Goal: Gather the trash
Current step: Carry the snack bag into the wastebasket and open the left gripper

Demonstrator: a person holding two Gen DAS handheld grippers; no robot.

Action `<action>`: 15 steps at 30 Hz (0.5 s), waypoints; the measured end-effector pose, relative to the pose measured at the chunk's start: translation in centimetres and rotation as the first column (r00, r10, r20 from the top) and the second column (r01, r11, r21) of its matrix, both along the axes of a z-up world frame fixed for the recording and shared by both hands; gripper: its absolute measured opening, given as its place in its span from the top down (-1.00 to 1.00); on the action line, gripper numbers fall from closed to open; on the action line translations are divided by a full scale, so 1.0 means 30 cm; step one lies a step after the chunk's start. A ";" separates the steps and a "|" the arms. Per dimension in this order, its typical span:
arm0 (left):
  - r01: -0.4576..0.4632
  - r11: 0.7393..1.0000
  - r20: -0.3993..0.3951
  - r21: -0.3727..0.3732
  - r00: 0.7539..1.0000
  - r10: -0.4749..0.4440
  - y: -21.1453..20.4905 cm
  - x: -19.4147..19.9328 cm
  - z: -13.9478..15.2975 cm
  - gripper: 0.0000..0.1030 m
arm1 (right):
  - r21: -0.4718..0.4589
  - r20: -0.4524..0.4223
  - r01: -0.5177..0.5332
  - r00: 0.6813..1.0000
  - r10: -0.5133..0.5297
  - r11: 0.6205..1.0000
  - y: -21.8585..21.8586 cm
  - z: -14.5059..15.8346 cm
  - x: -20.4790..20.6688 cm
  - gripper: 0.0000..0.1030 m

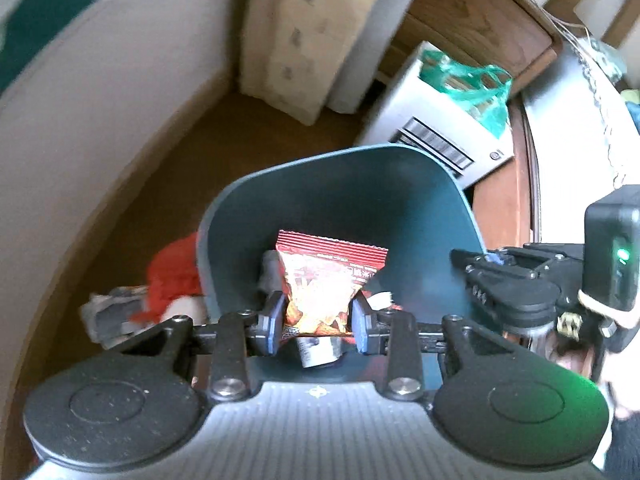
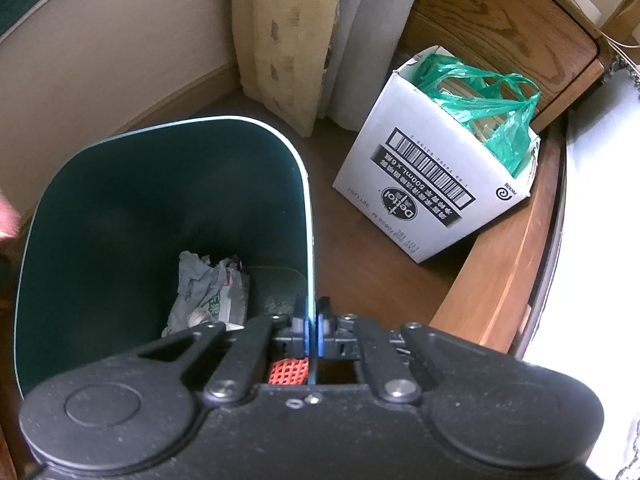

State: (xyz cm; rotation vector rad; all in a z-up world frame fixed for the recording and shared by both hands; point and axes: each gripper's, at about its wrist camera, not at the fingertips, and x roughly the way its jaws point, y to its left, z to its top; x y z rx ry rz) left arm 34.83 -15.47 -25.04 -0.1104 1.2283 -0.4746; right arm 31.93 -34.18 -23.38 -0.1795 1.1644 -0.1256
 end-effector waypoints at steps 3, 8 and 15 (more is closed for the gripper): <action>0.004 1.000 -0.034 -0.012 0.999 -0.005 -0.070 0.043 -0.063 0.36 | -0.005 -0.009 -0.015 1.000 0.015 1.000 0.011 0.003 0.001 0.94; 0.028 0.999 -0.058 0.026 0.998 -0.027 -0.172 0.106 -0.170 0.36 | -0.018 -0.032 -0.057 0.998 0.056 0.998 0.018 0.008 0.021 0.94; 0.049 0.999 -0.073 0.025 0.996 -0.047 -0.270 0.167 -0.263 0.35 | -0.081 -0.039 -0.113 0.993 0.111 0.990 0.021 0.031 0.065 0.93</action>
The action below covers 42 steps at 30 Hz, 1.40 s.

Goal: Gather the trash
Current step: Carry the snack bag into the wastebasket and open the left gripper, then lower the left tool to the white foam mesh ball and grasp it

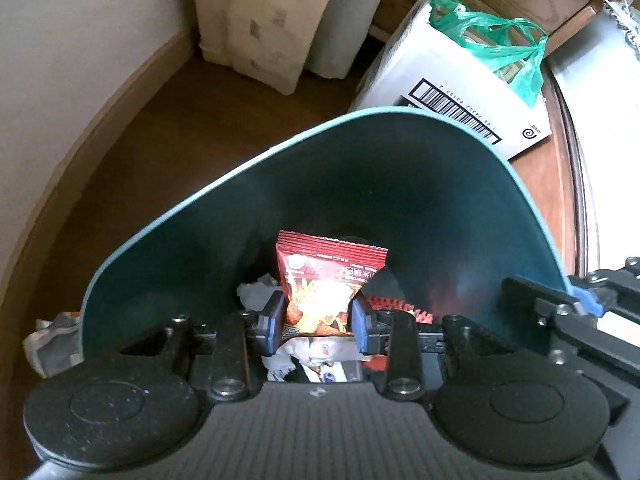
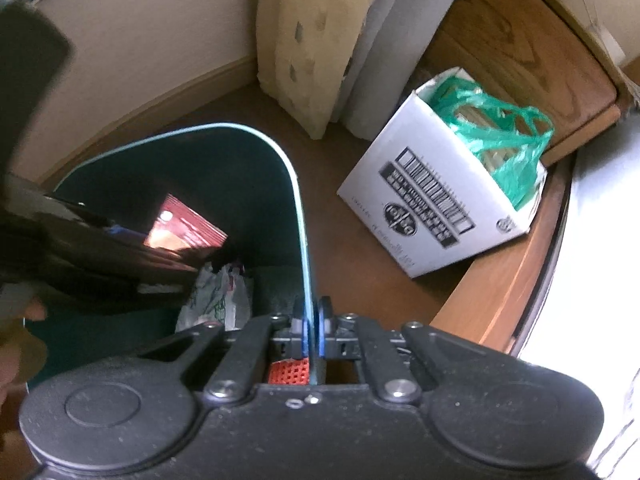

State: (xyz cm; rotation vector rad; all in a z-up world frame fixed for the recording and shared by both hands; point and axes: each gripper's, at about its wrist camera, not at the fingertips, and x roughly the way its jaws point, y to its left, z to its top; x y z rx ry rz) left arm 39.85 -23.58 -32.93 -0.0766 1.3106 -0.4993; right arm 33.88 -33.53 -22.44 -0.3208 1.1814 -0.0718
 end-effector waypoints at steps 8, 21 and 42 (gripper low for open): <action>0.024 1.000 -0.018 -0.007 1.000 -0.024 -0.046 0.050 -0.052 0.35 | -0.050 0.011 -0.061 0.998 0.062 0.997 0.000 0.007 0.063 0.92; 0.051 0.998 0.020 -0.024 0.999 -0.051 -0.040 0.022 -0.048 -0.27 | -0.047 0.016 -0.069 0.997 0.070 0.996 -0.012 0.006 0.063 0.92; -0.086 0.995 0.127 0.057 0.989 0.078 0.531 -0.130 0.091 -0.46 | -0.016 -0.002 0.012 1.000 -0.012 1.000 -0.119 -0.028 0.046 0.91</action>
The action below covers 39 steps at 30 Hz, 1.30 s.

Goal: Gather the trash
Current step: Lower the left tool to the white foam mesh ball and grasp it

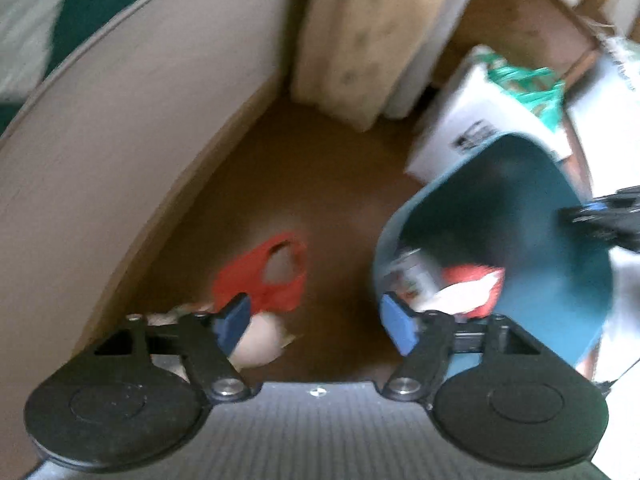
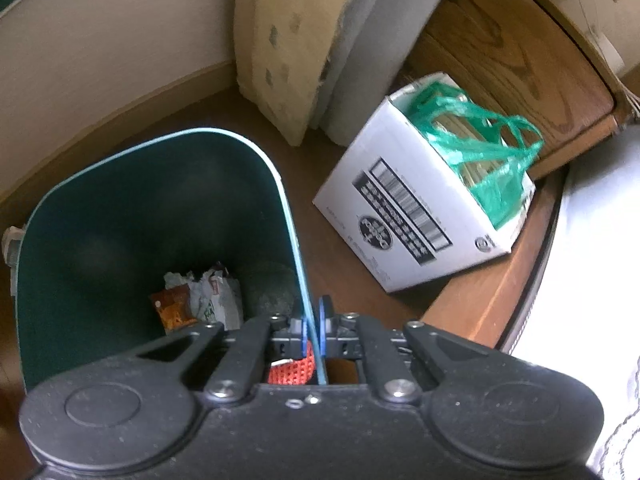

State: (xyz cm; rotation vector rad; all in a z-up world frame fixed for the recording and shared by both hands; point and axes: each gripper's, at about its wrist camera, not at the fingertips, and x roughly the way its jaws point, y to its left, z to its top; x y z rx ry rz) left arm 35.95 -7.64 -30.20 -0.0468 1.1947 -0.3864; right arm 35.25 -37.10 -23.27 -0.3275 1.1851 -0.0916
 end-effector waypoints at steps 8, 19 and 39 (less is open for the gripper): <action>-0.049 0.991 -0.083 0.123 0.995 0.059 0.093 -0.036 -0.288 -0.51 | 0.031 -0.011 0.042 0.999 -0.042 0.999 -0.035 -0.004 -0.019 0.91; -0.148 0.984 -0.251 0.102 0.953 0.169 0.033 0.008 -0.670 -0.51 | 0.077 0.030 0.111 0.993 -0.113 0.991 -0.071 -0.001 -0.031 0.88; -0.261 0.941 -0.292 0.216 0.902 0.317 -0.038 0.091 -0.864 -0.27 | 0.172 0.061 0.127 0.988 -0.140 0.977 -0.112 -0.014 -0.016 0.84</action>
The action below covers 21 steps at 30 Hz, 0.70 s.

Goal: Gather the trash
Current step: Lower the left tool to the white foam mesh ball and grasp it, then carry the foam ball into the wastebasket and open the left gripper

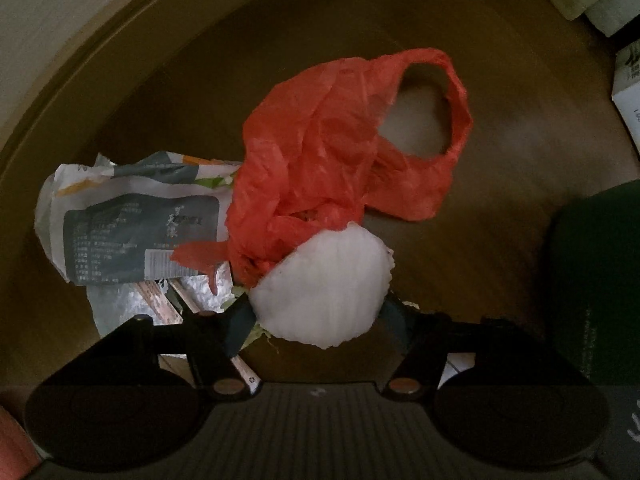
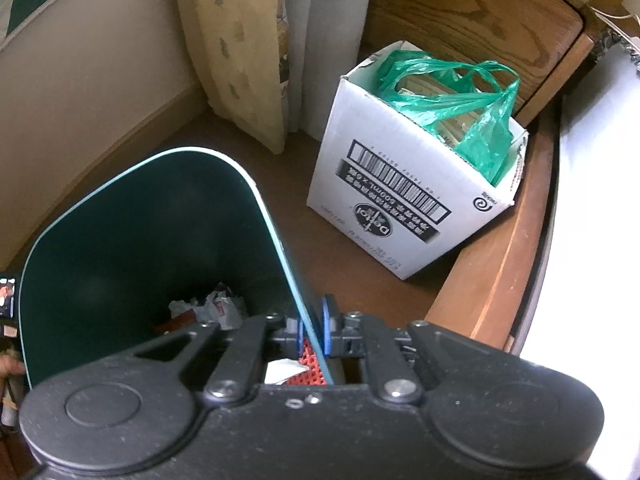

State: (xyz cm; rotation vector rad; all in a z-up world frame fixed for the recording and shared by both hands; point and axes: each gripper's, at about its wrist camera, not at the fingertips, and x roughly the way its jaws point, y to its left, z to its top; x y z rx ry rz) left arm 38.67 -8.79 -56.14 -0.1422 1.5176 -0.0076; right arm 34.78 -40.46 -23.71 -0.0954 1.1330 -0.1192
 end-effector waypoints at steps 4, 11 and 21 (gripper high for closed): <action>0.021 1.000 -0.006 0.003 1.000 -0.021 -0.001 -0.010 0.021 -0.26 | 0.003 0.004 0.002 1.000 -0.002 1.000 0.000 -0.002 0.004 0.84; 0.033 0.999 -0.002 -0.021 0.999 -0.033 0.049 -0.058 0.162 -0.26 | 0.010 0.010 0.005 1.000 -0.006 1.000 -0.013 -0.003 -0.002 0.84; 0.111 0.989 0.087 -0.094 0.991 -0.103 0.048 -0.150 0.666 -0.26 | 0.012 0.031 -0.052 0.998 0.052 0.999 0.016 0.013 -0.022 0.84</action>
